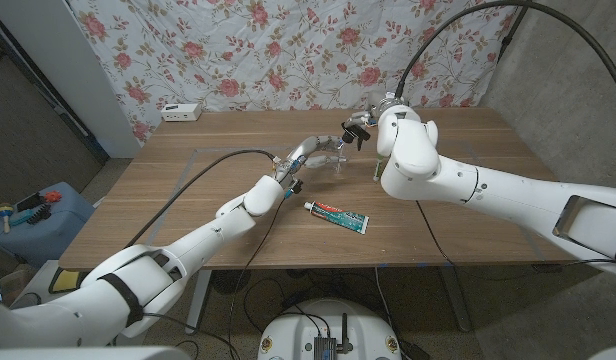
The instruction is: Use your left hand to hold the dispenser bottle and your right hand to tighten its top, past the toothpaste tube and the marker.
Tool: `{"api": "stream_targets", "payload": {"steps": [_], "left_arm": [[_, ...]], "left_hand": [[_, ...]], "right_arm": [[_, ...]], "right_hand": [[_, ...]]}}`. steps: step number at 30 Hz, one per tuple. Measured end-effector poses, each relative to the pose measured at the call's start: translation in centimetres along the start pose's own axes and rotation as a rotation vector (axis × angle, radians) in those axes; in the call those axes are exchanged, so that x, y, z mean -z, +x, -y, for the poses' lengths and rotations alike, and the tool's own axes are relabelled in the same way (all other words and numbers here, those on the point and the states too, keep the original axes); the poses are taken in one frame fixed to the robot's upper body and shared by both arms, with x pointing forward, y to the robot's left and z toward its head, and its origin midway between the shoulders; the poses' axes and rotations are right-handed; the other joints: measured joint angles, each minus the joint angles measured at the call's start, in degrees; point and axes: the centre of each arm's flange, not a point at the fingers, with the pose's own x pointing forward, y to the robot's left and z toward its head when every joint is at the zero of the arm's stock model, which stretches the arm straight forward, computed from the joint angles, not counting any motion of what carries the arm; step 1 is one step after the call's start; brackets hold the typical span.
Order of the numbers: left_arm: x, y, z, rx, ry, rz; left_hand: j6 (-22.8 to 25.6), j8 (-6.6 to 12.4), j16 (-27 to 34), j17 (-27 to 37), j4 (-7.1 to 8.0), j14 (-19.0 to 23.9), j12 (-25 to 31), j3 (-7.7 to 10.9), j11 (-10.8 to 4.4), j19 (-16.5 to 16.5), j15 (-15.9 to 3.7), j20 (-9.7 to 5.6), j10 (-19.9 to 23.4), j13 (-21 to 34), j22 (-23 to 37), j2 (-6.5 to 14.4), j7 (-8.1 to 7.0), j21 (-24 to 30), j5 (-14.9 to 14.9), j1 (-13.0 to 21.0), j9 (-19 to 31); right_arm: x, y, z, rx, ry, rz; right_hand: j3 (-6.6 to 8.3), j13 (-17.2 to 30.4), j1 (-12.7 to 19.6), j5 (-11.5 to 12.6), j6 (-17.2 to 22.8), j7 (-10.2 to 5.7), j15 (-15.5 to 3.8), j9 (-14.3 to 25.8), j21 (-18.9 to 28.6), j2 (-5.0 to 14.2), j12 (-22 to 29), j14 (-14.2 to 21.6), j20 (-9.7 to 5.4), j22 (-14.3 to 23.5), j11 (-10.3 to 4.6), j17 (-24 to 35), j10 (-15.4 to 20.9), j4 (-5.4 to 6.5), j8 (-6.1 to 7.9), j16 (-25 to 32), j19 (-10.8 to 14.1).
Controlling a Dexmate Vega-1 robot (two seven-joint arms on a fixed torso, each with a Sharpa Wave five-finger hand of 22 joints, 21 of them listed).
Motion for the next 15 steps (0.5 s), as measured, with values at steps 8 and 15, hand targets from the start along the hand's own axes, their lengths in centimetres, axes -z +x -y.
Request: {"api": "stream_targets", "payload": {"steps": [8,15], "left_arm": [[0.12,-0.06,0.09,0.000,-0.002,-0.003],[0.17,0.01,0.09,0.000,-0.004,-0.004]], "left_hand": [[0.08,-0.21,0.00,-0.01,0.01,0.00,-0.04,-0.01,0.20,0.00,0.00,0.00,0.20,-0.01,0.00,0.00,0.08,0.00,-0.09,0.00,-0.02],[0.18,0.00,-0.01,-0.01,-0.15,0.00,-0.05,0.15,0.30,0.00,0.00,0.00,0.29,-0.03,0.00,0.00,0.17,0.00,0.13,0.00,-0.04]], "right_arm": [[-0.18,0.16,-0.12,0.005,-0.004,-0.007],[-0.33,0.41,-0.44,0.005,-0.009,-0.013]], "right_hand": [[0.06,0.00,0.40,0.00,1.95,-0.12,-0.51,-0.27,0.00,0.05,0.00,0.51,-0.35,0.00,-0.44,0.00,0.84,-0.36,0.72,0.00,0.48],[0.22,0.00,1.36,0.27,4.52,-0.40,-0.72,-0.27,0.00,0.48,0.00,1.33,-0.66,0.00,-0.42,0.00,2.25,-0.51,1.88,0.00,0.79]]}}
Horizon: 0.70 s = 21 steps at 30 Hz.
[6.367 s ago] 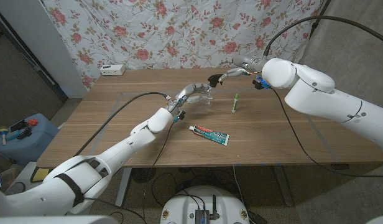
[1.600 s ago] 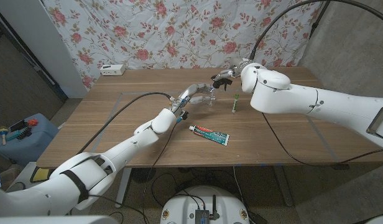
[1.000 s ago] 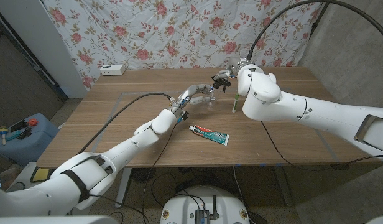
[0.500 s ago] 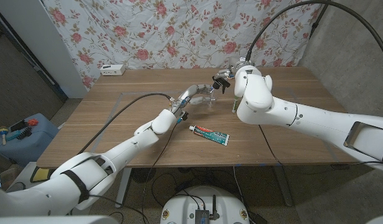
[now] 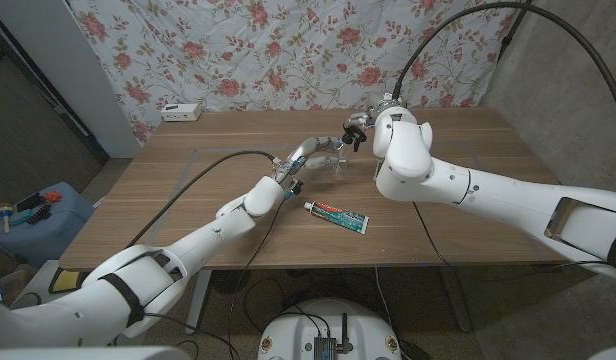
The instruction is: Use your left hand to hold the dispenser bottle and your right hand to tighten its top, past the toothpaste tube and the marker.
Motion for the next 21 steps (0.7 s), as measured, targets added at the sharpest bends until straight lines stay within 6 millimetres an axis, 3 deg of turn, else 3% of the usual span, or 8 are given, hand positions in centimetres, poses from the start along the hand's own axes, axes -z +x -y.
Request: {"api": "stream_targets", "payload": {"steps": [21], "left_arm": [[0.09,0.56,-0.04,0.007,-0.003,0.001]], "left_hand": [[0.01,-0.03,-0.04,-0.03,0.01,0.00,-0.17,-0.01,-0.09,0.00,0.00,0.00,0.13,-0.01,0.00,0.00,0.00,0.00,-0.02,0.00,0.05]], "right_arm": [[-0.22,0.52,-0.38,0.042,0.003,-0.011]], "right_hand": [[1.02,0.00,2.91,0.00,8.27,-0.05,-1.32,-1.07,0.00,1.47,0.00,2.76,-0.41,0.00,-0.53,0.00,4.83,-0.55,2.30,0.00,1.02]]}}
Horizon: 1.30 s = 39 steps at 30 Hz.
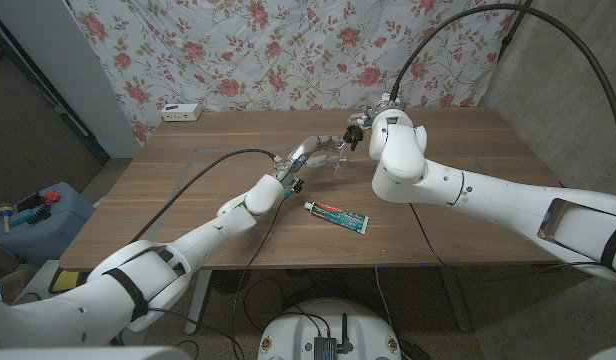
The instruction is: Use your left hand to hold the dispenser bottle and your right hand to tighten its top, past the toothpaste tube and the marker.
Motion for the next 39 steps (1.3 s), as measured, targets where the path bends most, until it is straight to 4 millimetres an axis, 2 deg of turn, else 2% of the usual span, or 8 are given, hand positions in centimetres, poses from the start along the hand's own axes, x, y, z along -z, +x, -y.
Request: {"api": "stream_targets", "payload": {"steps": [6,8,19,23,30,31,36,39], "left_arm": [[-0.02,0.08,0.00,0.001,0.000,0.000],[-0.03,0.09,0.01,0.002,0.000,0.001],[-0.05,0.19,0.12,0.003,0.000,-0.002],[-0.01,0.21,0.15,0.003,0.000,-0.004],[-0.04,0.20,0.25,0.001,-0.001,-0.005],[-0.05,0.20,0.27,0.000,-0.001,-0.005],[-0.08,0.16,0.40,-0.001,-0.002,-0.005],[-0.10,0.16,0.44,-0.001,-0.003,-0.004]], "left_hand": [[0.00,-0.18,-0.01,0.00,0.00,0.00,-0.01,0.00,0.01,0.00,0.00,0.00,0.00,0.01,0.00,0.00,0.00,0.00,-0.06,0.00,0.00],[0.00,-0.18,-0.01,0.02,0.00,0.00,-0.01,0.00,0.01,0.00,0.00,0.00,0.00,0.00,0.00,-0.01,0.00,0.00,-0.08,-0.01,0.00],[0.00,0.04,-0.17,0.05,-0.24,0.01,-0.03,0.24,0.10,0.00,-0.01,0.00,0.07,-0.01,0.00,-0.21,0.00,0.00,-0.09,-0.22,-0.02],[0.00,0.04,0.05,0.02,-0.24,0.01,-0.04,0.24,0.10,0.00,-0.01,0.00,0.07,-0.01,0.00,-0.21,0.00,0.00,-0.10,-0.22,-0.02],[0.00,0.03,0.05,0.00,-0.24,0.01,-0.39,0.24,0.11,-0.21,-0.01,0.21,0.07,-0.02,0.00,-0.21,0.00,0.00,-0.10,-0.22,-0.05],[0.01,0.03,0.05,0.00,-0.24,0.01,-0.39,0.24,0.11,-0.21,-0.01,0.21,0.08,-0.02,0.00,-0.21,0.00,0.00,-0.10,-0.22,-0.05],[0.01,0.01,0.05,0.04,-0.23,0.01,-0.39,0.23,0.12,-0.21,-0.01,0.21,0.07,-0.03,0.00,-0.21,0.00,0.00,-0.11,-0.21,-0.04],[0.01,-0.02,0.04,0.04,-0.23,0.01,-0.39,0.23,0.12,-0.21,-0.01,0.21,0.07,0.12,0.00,-0.21,0.00,0.00,-0.11,-0.22,-0.02]], "right_arm": [[0.02,0.08,-0.09,0.013,0.008,-0.002],[0.05,0.11,-0.14,0.018,0.011,-0.003],[0.24,0.00,-0.26,0.043,0.032,-0.002],[0.33,-0.11,-0.27,0.047,0.037,-0.002],[0.54,-0.34,-0.29,0.050,0.042,-0.002],[0.59,-0.40,-0.22,0.053,0.044,-0.002],[0.76,-0.55,-0.12,0.051,0.041,-0.004],[0.88,-0.58,-0.02,0.048,0.039,-0.006]], "right_hand": [[0.00,-0.14,0.66,0.00,3.21,-0.02,-0.73,-0.53,0.00,0.22,0.00,1.54,-0.30,0.00,-0.93,0.00,1.77,0.01,0.73,0.33,0.30],[0.00,-0.14,0.89,0.00,3.99,0.04,-0.87,-0.73,0.00,-0.01,0.00,1.68,-0.18,0.00,-0.59,0.00,2.49,0.01,1.13,0.33,0.43],[0.48,-0.13,1.64,0.00,5.49,0.12,-1.20,-1.05,0.00,0.42,0.00,2.90,-0.09,0.00,-1.00,0.00,4.07,0.00,1.96,0.33,0.52],[-0.65,-0.13,-0.26,0.00,5.04,0.53,-1.02,-1.32,-0.30,-0.88,-0.45,3.07,0.11,0.00,-0.98,0.10,4.06,1.13,1.91,0.33,0.71],[-2.09,-0.13,-3.50,-0.27,3.46,0.20,-1.02,-1.32,-0.30,-2.05,-1.03,3.07,0.62,0.00,-0.87,0.30,3.94,2.20,0.51,0.05,0.20],[-2.31,-0.13,-4.18,-0.27,3.00,0.53,-1.02,-1.32,-0.30,-2.02,-1.30,3.07,0.62,0.00,-0.76,0.30,3.82,2.30,0.40,0.05,0.20],[-3.35,-0.13,-6.57,-0.50,0.41,0.65,-0.29,-1.32,-0.51,-2.75,-2.00,2.33,1.04,0.00,-0.28,0.57,3.32,3.16,-1.57,-0.45,-0.27],[-3.72,-0.12,-7.46,-0.50,-0.29,0.56,0.12,-1.32,-0.51,-2.89,-2.13,1.92,1.14,0.00,-0.17,0.58,2.79,3.25,-2.27,-0.84,-0.75]]}}
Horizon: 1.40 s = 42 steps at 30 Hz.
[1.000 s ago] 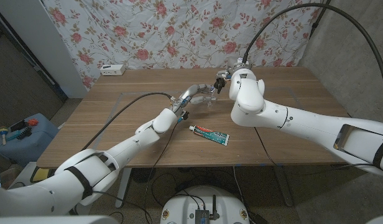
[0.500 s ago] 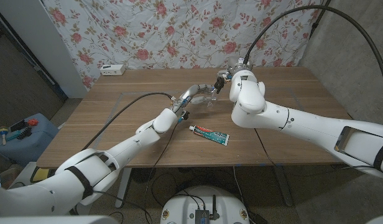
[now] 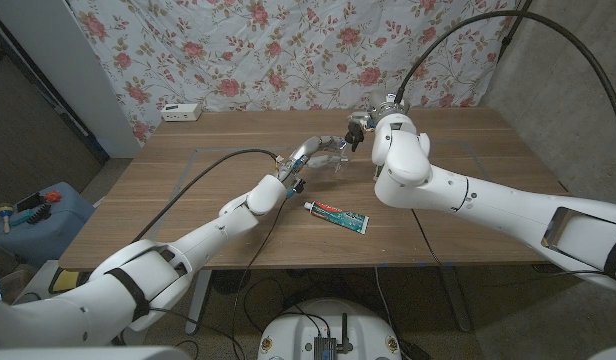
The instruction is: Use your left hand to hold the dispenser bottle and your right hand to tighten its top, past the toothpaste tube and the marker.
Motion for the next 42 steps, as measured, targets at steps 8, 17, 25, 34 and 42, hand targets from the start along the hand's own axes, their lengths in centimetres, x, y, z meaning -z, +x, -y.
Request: {"api": "stream_targets", "payload": {"steps": [8,17,25,34,42], "left_arm": [[0.0,0.0,0.1,-0.003,-0.001,0.000],[-0.1,-0.1,0.1,-0.011,-0.005,0.013],[0.0,0.2,-0.1,-0.020,-0.008,0.031],[0.2,0.4,-0.1,-0.021,-0.010,0.037],[0.3,0.6,-0.2,-0.022,-0.014,0.040]], "left_hand": [[0.51,-0.12,-0.03,-0.01,-0.19,0.29,-0.10,0.19,-0.20,0.00,-0.29,0.00,0.43,0.14,0.00,0.00,-0.11,0.00,0.02,0.00,0.02],[0.53,-0.12,-0.06,-0.02,-0.25,0.29,-0.11,0.24,-0.19,0.00,-0.29,0.00,0.43,0.14,0.00,0.00,-0.11,0.00,0.14,0.00,0.01],[0.79,-0.16,-0.06,-0.04,-0.24,0.29,-0.28,0.24,-0.32,0.00,-0.29,0.00,0.74,0.12,0.00,0.00,-0.02,0.00,0.14,0.00,-0.02],[0.79,0.05,-0.06,-0.02,-0.24,0.40,-0.29,0.24,-0.35,0.01,-0.19,0.00,0.77,0.10,0.00,0.00,-0.02,0.00,0.12,0.00,-0.03],[0.79,0.05,0.01,0.00,-0.24,0.41,-0.33,0.24,-0.24,0.01,-0.20,0.00,1.05,0.09,0.00,0.00,-0.03,0.00,0.05,0.00,0.02]], "right_arm": [[0.4,-0.1,0.3,-0.007,-0.012,-0.010],[1.0,-0.2,1.0,0.002,-0.031,-0.017],[1.7,-0.6,2.0,0.009,-0.058,-0.011],[2.4,-0.9,2.9,0.011,-0.079,0.048],[3.1,-0.9,3.5,0.001,-0.084,0.104]], "right_hand": [[-0.72,0.15,-2.51,0.00,-5.54,0.15,0.92,0.17,0.00,-0.04,-0.84,-0.92,0.73,0.00,0.49,0.26,-2.15,0.71,-3.03,-0.55,-0.73],[-1.19,0.15,-3.01,0.00,-11.95,0.45,1.73,0.70,0.00,0.02,-1.05,-2.17,1.35,0.00,0.52,0.09,-4.19,0.24,-6.37,-0.97,-1.96],[-1.43,0.42,-3.53,0.01,-17.34,0.46,1.59,0.97,0.00,0.23,-1.40,-3.87,1.74,0.00,0.72,0.10,-7.28,0.01,-8.95,-1.41,-3.59],[-1.03,0.42,-2.41,0.01,-24.69,-0.56,1.82,1.49,0.00,1.28,-1.70,-6.82,2.05,0.00,0.51,-0.18,-12.23,-1.20,-12.32,-1.84,-5.31],[0.49,0.41,1.09,0.11,-28.86,-2.31,1.92,1.77,0.00,1.88,-1.70,-9.56,1.95,0.00,0.10,-0.33,-15.89,-2.72,-14.13,-2.28,-6.51]]}}
